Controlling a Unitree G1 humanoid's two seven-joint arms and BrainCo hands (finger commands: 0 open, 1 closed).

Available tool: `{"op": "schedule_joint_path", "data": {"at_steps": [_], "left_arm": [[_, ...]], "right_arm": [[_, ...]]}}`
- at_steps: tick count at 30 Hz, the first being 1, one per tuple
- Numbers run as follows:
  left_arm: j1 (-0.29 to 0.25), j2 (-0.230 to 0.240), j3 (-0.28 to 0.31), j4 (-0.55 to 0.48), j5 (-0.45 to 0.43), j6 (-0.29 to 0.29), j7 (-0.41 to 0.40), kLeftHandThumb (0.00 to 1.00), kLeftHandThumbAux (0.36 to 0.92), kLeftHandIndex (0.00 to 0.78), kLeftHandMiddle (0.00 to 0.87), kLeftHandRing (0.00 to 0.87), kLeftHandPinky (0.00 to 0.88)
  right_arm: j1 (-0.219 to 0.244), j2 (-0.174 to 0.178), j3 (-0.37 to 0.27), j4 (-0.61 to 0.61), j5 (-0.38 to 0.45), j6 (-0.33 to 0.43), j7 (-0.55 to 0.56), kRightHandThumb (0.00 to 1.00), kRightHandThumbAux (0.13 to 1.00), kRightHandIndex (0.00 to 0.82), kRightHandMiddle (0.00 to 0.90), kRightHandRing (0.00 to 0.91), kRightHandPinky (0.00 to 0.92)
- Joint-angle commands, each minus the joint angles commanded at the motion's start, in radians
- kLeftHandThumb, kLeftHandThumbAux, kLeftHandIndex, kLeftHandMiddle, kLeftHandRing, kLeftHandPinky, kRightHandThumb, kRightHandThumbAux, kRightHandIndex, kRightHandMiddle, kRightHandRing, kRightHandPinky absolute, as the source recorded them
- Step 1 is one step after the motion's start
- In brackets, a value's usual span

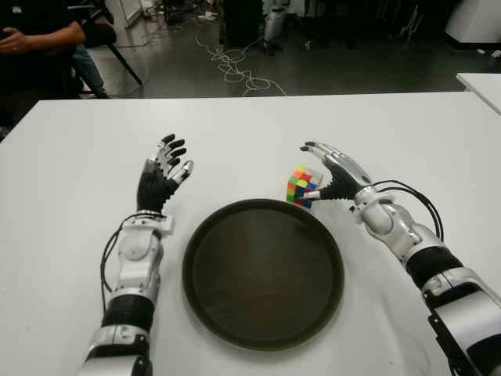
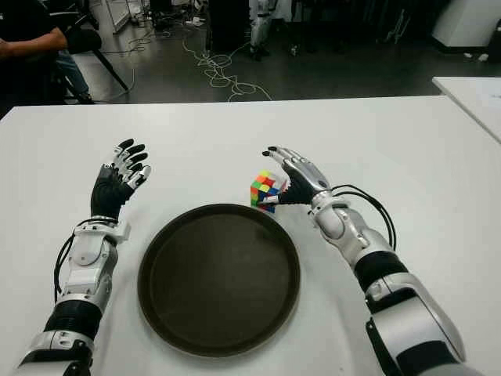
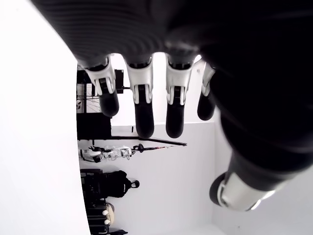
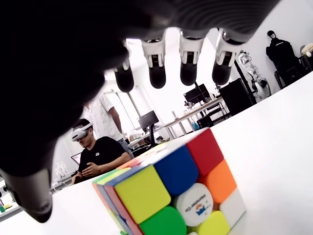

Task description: Pick up the Rubik's Cube and put it in the plate

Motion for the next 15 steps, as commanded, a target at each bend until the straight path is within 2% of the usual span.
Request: {"op": "schedule_joint_path", "data": {"at_steps": [8, 15], "left_arm": [[-0.002, 0.003, 0.0, 0.003, -0.012, 0.004, -0.02, 0.01, 0.748, 0.13, 0.182, 0.139, 0.075], [-0.004, 0.002, 0.001, 0.013, -0.015, -0.006, -0.024, 0.017, 0.737, 0.145, 0.203, 0.159, 0.089]], "right_arm": [[-0.003, -0.005, 0.008, -0.013, -0.005, 0.024, 0.027, 0.0, 0.631, 0.0, 0.014, 0.003, 0.004], [-0.009, -0.008, 0.02, -0.014, -0.016, 0.05, 0.036, 0.0, 0.639, 0.005, 0.029, 0.019, 0.019]]}}
